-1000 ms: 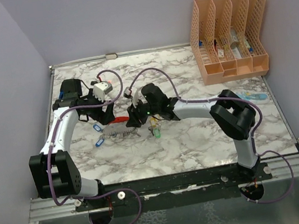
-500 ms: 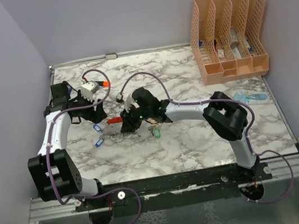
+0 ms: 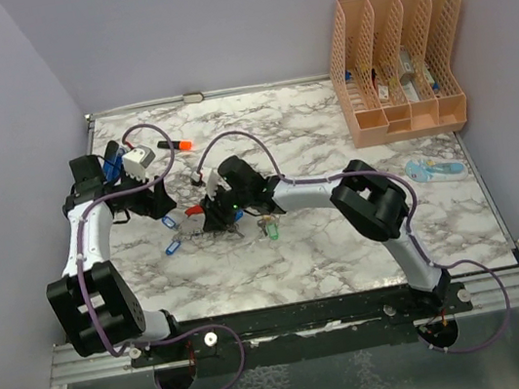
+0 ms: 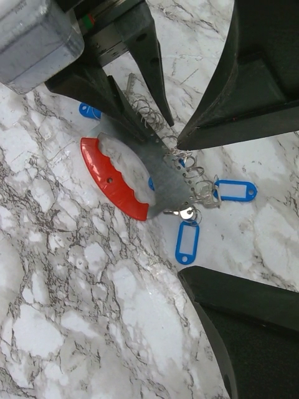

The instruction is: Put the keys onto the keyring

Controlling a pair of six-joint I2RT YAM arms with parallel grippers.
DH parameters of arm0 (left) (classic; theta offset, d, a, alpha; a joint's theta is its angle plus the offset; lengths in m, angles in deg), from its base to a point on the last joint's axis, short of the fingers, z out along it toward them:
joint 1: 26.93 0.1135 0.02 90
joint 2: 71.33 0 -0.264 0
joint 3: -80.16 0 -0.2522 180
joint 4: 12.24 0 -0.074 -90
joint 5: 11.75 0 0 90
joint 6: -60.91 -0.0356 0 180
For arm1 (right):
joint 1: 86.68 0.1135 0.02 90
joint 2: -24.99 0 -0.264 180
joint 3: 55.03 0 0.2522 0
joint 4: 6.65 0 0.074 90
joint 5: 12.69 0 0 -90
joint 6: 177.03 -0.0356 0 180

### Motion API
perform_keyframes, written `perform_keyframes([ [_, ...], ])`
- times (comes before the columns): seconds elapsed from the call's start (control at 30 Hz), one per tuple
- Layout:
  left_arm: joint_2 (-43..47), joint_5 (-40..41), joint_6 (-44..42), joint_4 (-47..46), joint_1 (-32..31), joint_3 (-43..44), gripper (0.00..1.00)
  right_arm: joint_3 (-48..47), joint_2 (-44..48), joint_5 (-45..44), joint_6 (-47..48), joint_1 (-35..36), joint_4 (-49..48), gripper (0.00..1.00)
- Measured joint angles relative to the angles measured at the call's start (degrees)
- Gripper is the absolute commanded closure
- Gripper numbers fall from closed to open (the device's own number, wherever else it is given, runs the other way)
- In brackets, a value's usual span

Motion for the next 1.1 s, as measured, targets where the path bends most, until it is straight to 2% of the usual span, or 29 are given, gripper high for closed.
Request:
perform_keyframes([
  [0.2,1.22,-0.42,1.88,-2.01,0.15,-1.7,0.23,0.28,-0.07,-0.24,1.92,0.04,2.38,0.7],
  [0.5,1.68,-0.52,3.17,-3.41,0.24,-2.6,0.23,-0.55,-0.07,-7.19,2.99,2.8,6.1,0.72],
  [0.93,2.93,-0.52,3.26,-3.67,0.44,-3.39,0.23,-4.07,-0.09,-12.83,2.84,5.92,8.96,0.73],
  [1.1,3.17,-0.5,3.26,-3.69,0.61,-3.61,0.23,-4.83,-0.2,-13.9,2.73,6.03,9.03,0.79],
])
